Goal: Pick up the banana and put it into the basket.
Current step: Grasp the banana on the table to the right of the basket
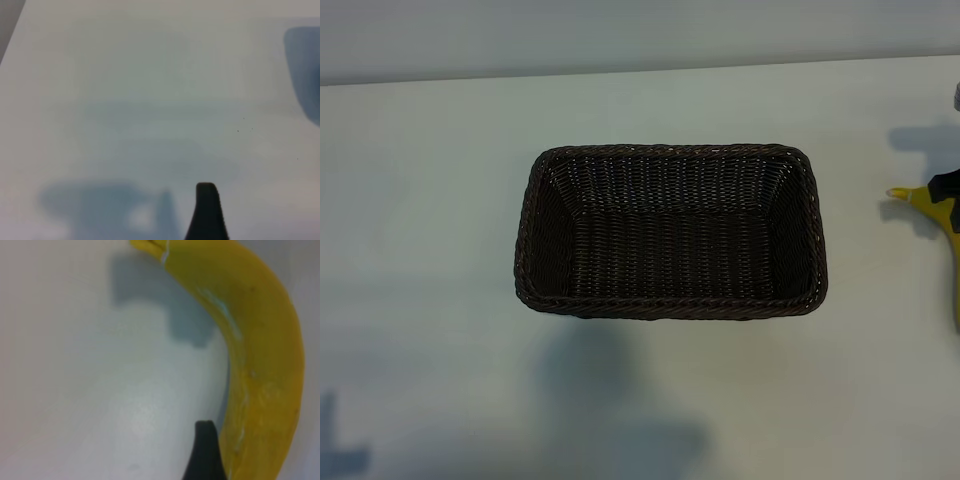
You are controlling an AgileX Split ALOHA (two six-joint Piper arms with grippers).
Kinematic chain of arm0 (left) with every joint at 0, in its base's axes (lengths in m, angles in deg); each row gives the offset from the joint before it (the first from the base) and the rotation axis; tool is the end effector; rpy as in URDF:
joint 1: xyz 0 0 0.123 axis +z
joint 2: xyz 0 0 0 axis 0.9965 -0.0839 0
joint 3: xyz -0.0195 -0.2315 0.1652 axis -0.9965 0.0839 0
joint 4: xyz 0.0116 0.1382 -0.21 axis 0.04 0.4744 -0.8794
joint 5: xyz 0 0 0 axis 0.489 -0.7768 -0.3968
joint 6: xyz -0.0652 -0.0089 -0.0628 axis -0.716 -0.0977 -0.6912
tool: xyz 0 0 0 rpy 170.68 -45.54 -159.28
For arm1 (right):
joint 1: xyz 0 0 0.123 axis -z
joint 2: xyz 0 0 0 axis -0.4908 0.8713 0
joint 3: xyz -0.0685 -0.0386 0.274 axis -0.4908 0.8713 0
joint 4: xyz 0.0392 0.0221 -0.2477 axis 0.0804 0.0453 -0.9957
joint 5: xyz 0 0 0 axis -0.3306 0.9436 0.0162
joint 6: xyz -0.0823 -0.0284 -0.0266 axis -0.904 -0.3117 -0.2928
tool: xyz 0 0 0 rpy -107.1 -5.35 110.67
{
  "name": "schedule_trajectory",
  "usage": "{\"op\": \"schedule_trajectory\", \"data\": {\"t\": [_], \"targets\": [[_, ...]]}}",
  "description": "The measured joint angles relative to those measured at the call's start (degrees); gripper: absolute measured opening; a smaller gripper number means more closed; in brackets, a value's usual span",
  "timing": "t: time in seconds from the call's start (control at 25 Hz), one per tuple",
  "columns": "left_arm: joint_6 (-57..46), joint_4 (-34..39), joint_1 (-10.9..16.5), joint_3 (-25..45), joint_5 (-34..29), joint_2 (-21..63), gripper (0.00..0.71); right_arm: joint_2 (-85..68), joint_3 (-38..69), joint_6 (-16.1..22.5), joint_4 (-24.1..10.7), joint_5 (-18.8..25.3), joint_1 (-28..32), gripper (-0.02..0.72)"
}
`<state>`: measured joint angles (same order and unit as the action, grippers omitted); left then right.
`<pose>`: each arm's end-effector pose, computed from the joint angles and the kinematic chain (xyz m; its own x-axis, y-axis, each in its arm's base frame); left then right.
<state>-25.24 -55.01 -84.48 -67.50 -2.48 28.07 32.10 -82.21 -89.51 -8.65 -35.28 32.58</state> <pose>-0.0057 0.0020 0.2775 -0.4425 -0.0097 -0.8967 -0.0339 0.9994 0.0059 0.3172 -0.0161 0.1837 -0.9761 0.0010 -0.2172 -0.0002 1.0000 0.0055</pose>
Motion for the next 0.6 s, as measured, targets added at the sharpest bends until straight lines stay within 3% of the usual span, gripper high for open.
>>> {"op": "schedule_trajectory", "data": {"t": [0.6], "targets": [[0.0,0.0,0.0,0.0,0.0,0.0,0.572,5.5,0.0,0.0,0.1,-0.9,0.0,0.568]]}}
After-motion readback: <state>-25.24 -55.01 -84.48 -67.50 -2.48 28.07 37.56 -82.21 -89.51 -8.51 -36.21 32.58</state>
